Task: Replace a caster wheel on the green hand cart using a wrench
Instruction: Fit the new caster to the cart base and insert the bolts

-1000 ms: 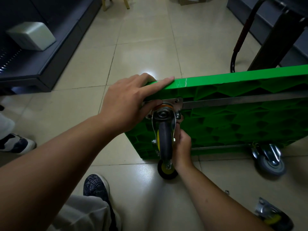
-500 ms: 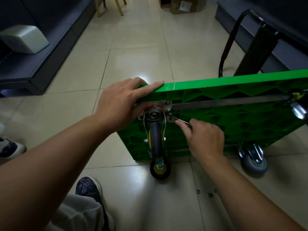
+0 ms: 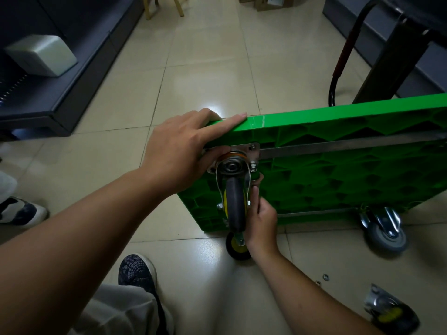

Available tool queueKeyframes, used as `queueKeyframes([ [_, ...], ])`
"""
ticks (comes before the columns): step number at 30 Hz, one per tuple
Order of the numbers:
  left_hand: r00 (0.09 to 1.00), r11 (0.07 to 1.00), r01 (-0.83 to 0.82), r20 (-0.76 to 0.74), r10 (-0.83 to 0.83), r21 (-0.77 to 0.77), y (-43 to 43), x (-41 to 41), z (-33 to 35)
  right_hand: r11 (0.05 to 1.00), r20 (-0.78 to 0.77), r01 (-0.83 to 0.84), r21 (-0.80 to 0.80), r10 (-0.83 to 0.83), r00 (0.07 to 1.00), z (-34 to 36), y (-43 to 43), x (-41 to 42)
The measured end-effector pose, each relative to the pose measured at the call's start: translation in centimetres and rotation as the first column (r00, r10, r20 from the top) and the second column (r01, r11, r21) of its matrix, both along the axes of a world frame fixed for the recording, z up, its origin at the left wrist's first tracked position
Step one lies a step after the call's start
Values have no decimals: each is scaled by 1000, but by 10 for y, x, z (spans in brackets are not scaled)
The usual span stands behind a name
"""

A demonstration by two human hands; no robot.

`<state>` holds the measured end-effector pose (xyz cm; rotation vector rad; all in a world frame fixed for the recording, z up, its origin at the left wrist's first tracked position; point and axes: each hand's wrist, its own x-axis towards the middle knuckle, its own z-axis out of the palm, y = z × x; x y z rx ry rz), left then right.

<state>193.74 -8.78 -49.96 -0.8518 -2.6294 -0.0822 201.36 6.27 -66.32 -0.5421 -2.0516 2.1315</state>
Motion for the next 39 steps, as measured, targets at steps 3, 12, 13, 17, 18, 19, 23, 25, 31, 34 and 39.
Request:
queueKeyframes([
  [3,1000,1000,-3,4,3,3,0,1,1,975,14,-9,-222,13,1000,7,-8,-8],
  [12,1000,1000,-16,22,16,-4,1,0,3,995,-17,-61,78,62,998,6,11,-21],
  [13,1000,1000,-17,21,17,-5,1,0,3,973,-20,-75,217,82,996,7,21,-22],
  [17,999,1000,-23,29,24,-6,3,-1,4,684,35,-117,720,132,991,20,62,-22],
  [18,999,1000,-24,32,24,-6,3,0,4,553,26,-87,829,116,993,27,72,-21],
  [19,999,1000,-23,32,23,-1,4,1,4,414,1,-42,909,98,995,36,79,-21],
  [23,1000,1000,-16,21,16,5,4,7,5,76,-96,86,993,149,984,73,95,-24],
  [25,999,999,-31,29,32,-15,5,13,7,22,-92,90,996,211,973,79,101,-21],
  [31,989,993,9,145,8,-121,-1,19,13,882,-99,-40,470,98,990,26,95,18],
  [34,990,991,-23,133,41,-132,-4,19,11,967,-49,-12,255,25,998,-2,63,25],
  [39,987,990,-55,141,73,-127,-2,10,9,990,-44,-30,136,36,998,-15,25,20],
])
